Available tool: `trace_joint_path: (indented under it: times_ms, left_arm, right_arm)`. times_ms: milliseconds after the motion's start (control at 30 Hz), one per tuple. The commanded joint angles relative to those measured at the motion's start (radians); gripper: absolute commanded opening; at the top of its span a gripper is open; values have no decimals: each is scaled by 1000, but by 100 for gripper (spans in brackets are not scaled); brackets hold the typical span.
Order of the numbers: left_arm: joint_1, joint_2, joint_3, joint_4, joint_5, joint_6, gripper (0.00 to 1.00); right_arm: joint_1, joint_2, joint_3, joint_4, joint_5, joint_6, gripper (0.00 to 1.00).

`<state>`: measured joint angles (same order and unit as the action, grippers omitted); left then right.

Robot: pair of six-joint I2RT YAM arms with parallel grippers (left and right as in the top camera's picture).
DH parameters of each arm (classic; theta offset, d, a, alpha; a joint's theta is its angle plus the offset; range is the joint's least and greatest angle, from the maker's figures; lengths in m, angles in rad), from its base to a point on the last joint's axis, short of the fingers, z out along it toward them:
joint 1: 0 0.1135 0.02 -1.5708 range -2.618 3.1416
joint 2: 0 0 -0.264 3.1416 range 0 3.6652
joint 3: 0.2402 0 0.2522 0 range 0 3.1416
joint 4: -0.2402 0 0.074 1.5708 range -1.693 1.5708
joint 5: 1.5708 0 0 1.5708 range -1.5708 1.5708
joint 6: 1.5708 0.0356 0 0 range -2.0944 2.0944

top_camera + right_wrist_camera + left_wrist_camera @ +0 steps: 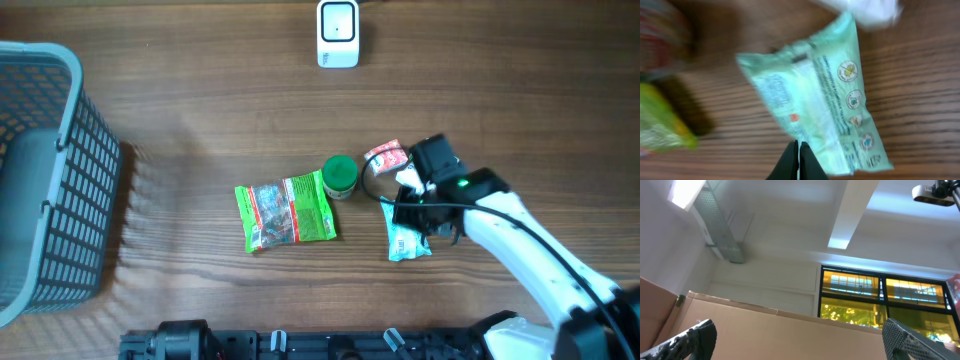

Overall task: Scan the item barcode
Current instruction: 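Reach the right gripper to the mint-green wipes pack and grasp it, then lift the wipes pack with the right gripper off the table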

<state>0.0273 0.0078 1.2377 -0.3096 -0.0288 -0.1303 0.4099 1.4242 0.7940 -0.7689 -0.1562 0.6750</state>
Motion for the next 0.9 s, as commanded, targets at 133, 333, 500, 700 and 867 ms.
trace_joint_path:
  times_ms: [133, 333, 500, 700, 867]
  left_arm:
    - [5, -3, -5, -24, -6, -5, 100]
    - [5, -3, -5, -30, -7, -5, 100]
    - [4, -3, -6, -138, -7, -5, 100]
    - [4, -2, -43, -406, -40, -24, 100]
    - [4, -2, -203, -518, -52, -35, 100]
  right_arm:
    - [5, 130, -54, 94, -79, 26, 4]
    - [5, 24, 283, -217, -145, -126, 74]
    - [-7, 9, 357, -328, -134, -240, 100]
    - [-56, 12, 259, -315, -59, -311, 100]
    - [-116, 12, 185, -264, -65, -379, 100]
